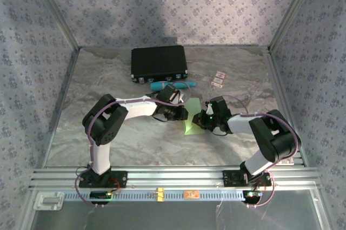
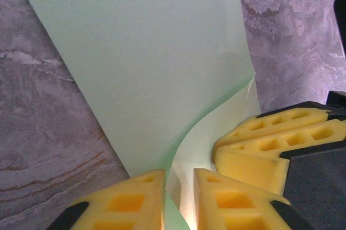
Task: Fold a paper plane with a square sheet of paper (pick it up from the middle)
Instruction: Fold the triangle a second time at the center of the table.
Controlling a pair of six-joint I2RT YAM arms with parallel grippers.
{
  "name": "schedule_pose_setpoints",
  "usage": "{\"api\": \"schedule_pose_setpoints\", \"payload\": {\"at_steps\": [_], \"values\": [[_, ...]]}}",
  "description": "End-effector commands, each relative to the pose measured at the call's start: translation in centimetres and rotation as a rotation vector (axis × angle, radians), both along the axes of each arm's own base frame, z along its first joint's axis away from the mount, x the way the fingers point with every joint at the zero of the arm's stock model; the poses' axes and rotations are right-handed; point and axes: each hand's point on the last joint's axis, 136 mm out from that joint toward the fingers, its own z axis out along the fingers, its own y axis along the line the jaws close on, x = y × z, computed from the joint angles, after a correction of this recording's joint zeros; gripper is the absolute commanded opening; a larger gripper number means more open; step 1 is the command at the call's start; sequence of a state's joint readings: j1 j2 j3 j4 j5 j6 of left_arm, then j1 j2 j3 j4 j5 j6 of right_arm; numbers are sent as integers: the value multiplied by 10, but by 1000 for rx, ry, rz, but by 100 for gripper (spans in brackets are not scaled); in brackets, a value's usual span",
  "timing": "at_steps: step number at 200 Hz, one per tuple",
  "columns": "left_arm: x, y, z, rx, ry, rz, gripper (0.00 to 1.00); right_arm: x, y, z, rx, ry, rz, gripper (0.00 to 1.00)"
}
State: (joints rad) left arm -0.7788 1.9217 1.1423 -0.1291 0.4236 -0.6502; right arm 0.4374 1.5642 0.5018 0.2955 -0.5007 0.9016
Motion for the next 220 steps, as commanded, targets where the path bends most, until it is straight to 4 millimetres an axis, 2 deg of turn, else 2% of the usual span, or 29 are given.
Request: {"api": "schedule_pose_setpoints", "payload": {"at_steps": [1, 20, 50, 156, 220], "values": [[-1, -1, -4, -5, 11, -14, 15, 2, -1, 5, -2, -12, -12, 12], [0, 2, -6, 15, -2, -16, 9, 2, 0, 10, 3, -20, -11, 12], [1, 6, -12, 42, -27, -24, 6, 4, -2, 18, -2, -39, -13, 13], [3, 5, -21, 69, -64, -42, 6, 3, -1, 20, 3, -41, -3, 13], [2, 6, -22, 77, -64, -45, 6, 13, 9, 24, 8, -46, 13, 10]]}}
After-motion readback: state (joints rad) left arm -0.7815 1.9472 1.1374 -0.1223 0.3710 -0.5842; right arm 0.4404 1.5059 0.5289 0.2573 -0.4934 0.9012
